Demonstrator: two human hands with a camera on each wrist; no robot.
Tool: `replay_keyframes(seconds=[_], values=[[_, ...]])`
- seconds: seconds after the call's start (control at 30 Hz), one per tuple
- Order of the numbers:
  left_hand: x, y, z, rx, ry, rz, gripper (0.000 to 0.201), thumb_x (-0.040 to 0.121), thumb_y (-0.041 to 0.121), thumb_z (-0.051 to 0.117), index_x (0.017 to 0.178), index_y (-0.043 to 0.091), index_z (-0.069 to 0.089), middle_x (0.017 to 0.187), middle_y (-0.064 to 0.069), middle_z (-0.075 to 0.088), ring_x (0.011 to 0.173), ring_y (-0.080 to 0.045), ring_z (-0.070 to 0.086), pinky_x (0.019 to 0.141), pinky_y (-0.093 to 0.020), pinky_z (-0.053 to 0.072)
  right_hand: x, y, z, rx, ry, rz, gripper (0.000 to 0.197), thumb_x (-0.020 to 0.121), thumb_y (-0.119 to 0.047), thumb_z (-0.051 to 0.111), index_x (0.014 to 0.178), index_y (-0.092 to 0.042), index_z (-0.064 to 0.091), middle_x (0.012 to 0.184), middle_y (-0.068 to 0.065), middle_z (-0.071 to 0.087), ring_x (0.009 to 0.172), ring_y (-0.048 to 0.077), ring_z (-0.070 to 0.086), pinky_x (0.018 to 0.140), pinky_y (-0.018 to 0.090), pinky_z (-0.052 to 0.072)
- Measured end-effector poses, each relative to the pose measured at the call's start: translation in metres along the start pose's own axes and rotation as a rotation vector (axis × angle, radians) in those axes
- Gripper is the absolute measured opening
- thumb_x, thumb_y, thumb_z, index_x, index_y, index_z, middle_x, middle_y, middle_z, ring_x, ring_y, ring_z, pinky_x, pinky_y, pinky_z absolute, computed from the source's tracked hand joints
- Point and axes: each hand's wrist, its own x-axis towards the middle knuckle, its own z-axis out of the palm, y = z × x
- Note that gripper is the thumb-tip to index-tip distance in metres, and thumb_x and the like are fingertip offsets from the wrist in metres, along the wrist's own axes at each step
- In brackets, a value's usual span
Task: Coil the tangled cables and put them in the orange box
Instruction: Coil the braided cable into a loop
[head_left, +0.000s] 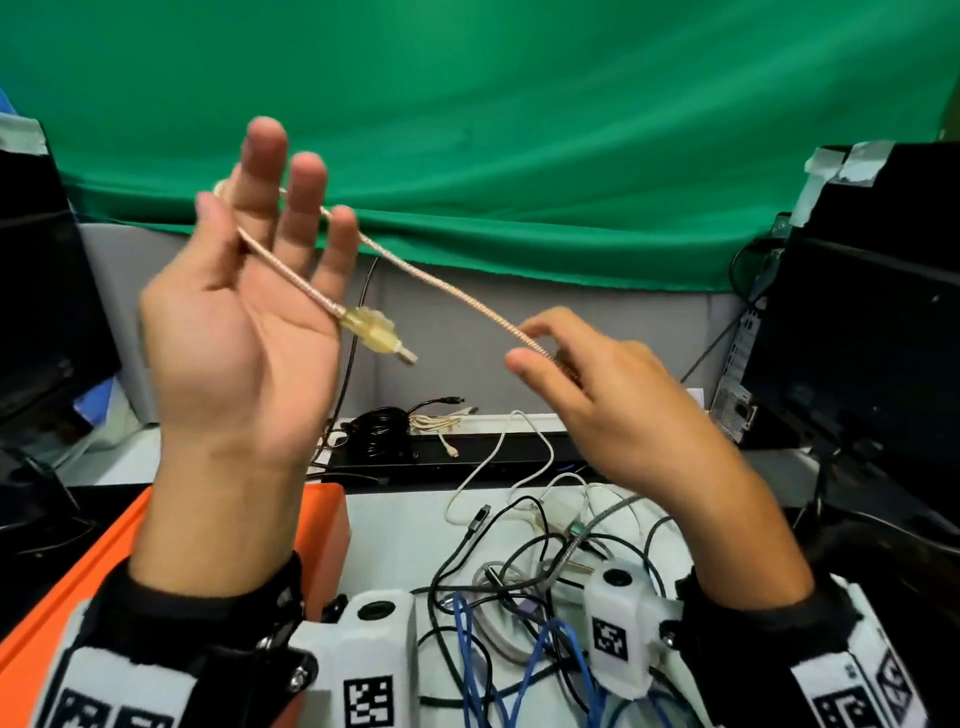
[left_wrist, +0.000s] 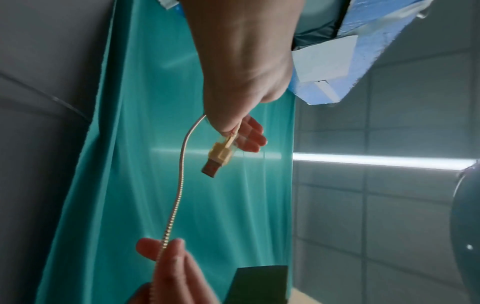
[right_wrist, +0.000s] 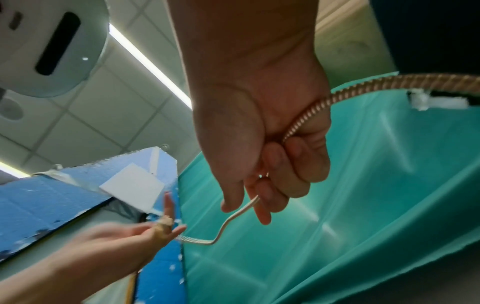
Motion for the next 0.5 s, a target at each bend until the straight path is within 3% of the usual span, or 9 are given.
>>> replay_keyframes(seconds=[0.07, 0.17, 0.2, 0.27, 0.3, 0.37, 0.43, 0.5], values=[[-0.002, -0.008, 0.001, 0.433, -0.002, 0.077, 0.031, 0.110, 0.023, 0.028, 0.131, 0.011, 0.047, 0.108, 0.001, 0.075, 0.102, -0.020, 0.072, 0.083, -0.040, 0.059, -0.006, -0.014, 0.008, -0.111, -0.012, -0.075, 0.026, 0.103, -0.055, 0.036, 0.110, -0.034, 0.049, 0.075, -0.004, 0.062, 0.078, 0.028, 0.060, 0.070, 0.041, 0.049], [-0.008, -0.026, -0.002, 1.065, -0.169, 0.015, 0.030, 0.103, 0.031, 0.037, 0.130, 0.026, 0.047, 0.099, 0.007, 0.078, 0.096, -0.021, 0.074, 0.088, -0.039, 0.059, -0.014, -0.030, 0.014, -0.174, 0.032, -0.209, 0.021, 0.101, -0.048, 0.043, 0.103, -0.030, 0.054, 0.073, -0.003, 0.063, 0.076, 0.030, 0.059, 0.070, 0.040, 0.051], [-0.010, -0.029, -0.004, 1.232, -0.262, -0.062, 0.028, 0.100, 0.035, 0.039, 0.124, 0.030, 0.053, 0.092, 0.010, 0.077, 0.087, -0.020, 0.075, 0.082, -0.040, 0.059, -0.017, -0.033, 0.012, -0.141, 0.024, -0.240, 0.019, 0.098, -0.047, 0.047, 0.098, -0.030, 0.057, 0.069, -0.004, 0.060, 0.072, 0.027, 0.057, 0.068, 0.040, 0.051], [-0.014, -0.030, -0.006, 1.420, -0.471, -0.294, 0.028, 0.098, 0.040, 0.041, 0.107, 0.028, 0.063, 0.071, 0.011, 0.070, 0.060, -0.021, 0.066, 0.059, -0.040, 0.054, -0.019, -0.032, 0.001, -0.002, -0.004, -0.265, 0.017, 0.094, -0.046, 0.055, 0.089, -0.032, 0.064, 0.064, -0.009, 0.060, 0.064, 0.017, 0.055, 0.063, 0.037, 0.050], [-0.016, -0.028, -0.007, 1.409, -0.554, -0.431, 0.032, 0.098, 0.041, 0.041, 0.099, 0.020, 0.065, 0.062, 0.007, 0.063, 0.050, -0.023, 0.055, 0.049, -0.042, 0.047, -0.020, -0.029, -0.007, 0.081, -0.010, -0.267, 0.018, 0.094, -0.046, 0.059, 0.085, -0.032, 0.067, 0.064, -0.011, 0.062, 0.061, 0.011, 0.056, 0.061, 0.033, 0.049], [-0.018, -0.023, -0.008, 1.216, -0.603, -0.653, 0.036, 0.098, 0.038, 0.042, 0.092, 0.011, 0.066, 0.052, 0.000, 0.049, 0.045, -0.022, 0.034, 0.041, -0.041, 0.030, -0.020, -0.017, -0.022, 0.224, 0.038, -0.273, 0.021, 0.090, -0.045, 0.068, 0.079, -0.028, 0.070, 0.062, -0.009, 0.062, 0.055, 0.006, 0.051, 0.054, 0.023, 0.040], [-0.019, -0.018, -0.006, 0.918, -0.558, -0.721, 0.035, 0.096, 0.033, 0.045, 0.092, 0.010, 0.072, 0.051, -0.001, 0.033, 0.046, -0.017, 0.019, 0.041, -0.033, 0.016, -0.016, -0.005, -0.033, 0.313, 0.175, -0.270, 0.025, 0.084, -0.046, 0.073, 0.075, -0.024, 0.069, 0.060, 0.001, 0.057, 0.053, 0.007, 0.042, 0.051, 0.024, 0.033], [-0.019, -0.017, -0.003, 0.670, -0.524, -0.738, 0.036, 0.096, 0.032, 0.045, 0.092, 0.007, 0.070, 0.054, 0.004, 0.027, 0.044, -0.012, 0.013, 0.040, -0.028, 0.011, -0.012, 0.003, -0.034, 0.378, 0.305, -0.253, 0.029, 0.083, -0.048, 0.073, 0.074, -0.021, 0.068, 0.063, 0.004, 0.055, 0.055, 0.010, 0.040, 0.052, 0.026, 0.033]])
